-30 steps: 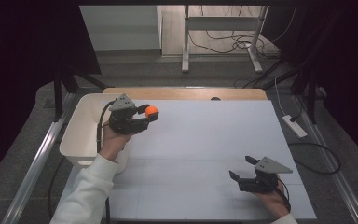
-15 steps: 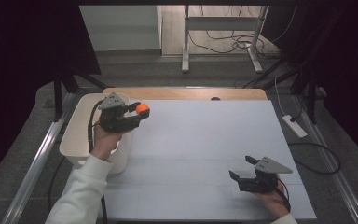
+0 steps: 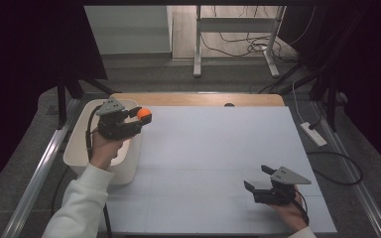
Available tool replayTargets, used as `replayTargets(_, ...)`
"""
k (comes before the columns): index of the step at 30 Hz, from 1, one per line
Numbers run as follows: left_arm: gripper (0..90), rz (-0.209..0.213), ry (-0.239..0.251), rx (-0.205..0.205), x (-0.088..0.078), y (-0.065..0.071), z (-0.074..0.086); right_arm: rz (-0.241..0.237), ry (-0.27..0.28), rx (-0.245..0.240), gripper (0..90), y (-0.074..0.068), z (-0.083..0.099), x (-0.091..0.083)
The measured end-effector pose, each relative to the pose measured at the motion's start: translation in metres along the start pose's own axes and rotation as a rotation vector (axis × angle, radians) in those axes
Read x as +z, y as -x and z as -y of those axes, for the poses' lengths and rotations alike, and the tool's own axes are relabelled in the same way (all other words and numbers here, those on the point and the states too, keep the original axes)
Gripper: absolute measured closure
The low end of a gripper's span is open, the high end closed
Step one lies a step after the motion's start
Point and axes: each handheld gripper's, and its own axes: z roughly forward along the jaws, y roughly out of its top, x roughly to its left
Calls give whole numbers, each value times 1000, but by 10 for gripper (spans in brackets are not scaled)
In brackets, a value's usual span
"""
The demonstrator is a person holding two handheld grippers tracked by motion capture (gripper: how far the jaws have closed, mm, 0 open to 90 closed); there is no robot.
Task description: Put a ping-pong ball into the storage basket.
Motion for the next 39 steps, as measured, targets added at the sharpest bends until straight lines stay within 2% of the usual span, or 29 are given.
replayTargets(16, 508, -47, -2, -29, -8, -15, 3, 1, -3, -1, 128, 0, 0, 0)
replayTargets(22, 507, -77, -2, -52, -13, -25, 6, 3, -6, -2, 128, 0, 0, 0)
replayTargets(39, 507, -144, -26, -83, -20, -44, 12, 2, -9, -5, 128, -1, 0, 1)
